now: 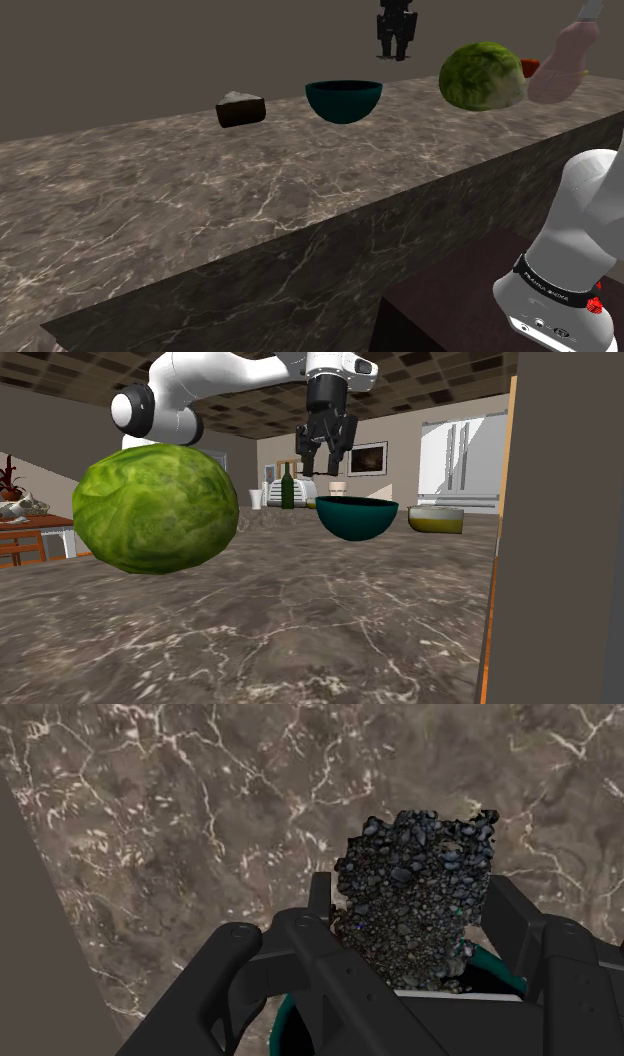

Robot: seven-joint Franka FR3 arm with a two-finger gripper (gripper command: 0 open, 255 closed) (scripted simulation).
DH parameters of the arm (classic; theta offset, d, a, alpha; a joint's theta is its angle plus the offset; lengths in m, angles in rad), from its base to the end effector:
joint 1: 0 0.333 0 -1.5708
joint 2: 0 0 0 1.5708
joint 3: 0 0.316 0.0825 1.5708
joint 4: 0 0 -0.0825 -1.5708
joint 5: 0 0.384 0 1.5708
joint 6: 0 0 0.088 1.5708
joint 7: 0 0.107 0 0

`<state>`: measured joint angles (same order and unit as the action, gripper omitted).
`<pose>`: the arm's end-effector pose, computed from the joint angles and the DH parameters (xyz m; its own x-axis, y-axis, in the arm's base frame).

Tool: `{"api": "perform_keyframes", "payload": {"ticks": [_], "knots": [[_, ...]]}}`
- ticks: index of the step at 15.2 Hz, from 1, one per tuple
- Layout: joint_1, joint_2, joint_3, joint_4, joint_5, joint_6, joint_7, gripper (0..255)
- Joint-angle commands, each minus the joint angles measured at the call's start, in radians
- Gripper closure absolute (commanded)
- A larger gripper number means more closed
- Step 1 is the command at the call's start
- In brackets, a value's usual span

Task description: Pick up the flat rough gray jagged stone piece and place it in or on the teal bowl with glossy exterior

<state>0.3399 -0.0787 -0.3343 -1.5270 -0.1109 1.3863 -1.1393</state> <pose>0.5112 -0.0188 0.6691 0.4232 0.9000 -0.1040 0.9036 -0.4277 -0.0244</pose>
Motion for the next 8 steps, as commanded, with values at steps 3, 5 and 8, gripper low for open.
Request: {"api": "perform_keyframes", "payload": {"ticks": [3, 5, 8], "knots": [[-0.002, 0.029, -0.003, 0.089, 0.008, -0.062, -0.011, 255], [-0.003, 0.042, -0.005, 0.128, 0.011, -0.087, -0.016, 255], [0.025, 0.089, 0.025, 0.190, 0.031, -0.111, 0.044, 255]]}}
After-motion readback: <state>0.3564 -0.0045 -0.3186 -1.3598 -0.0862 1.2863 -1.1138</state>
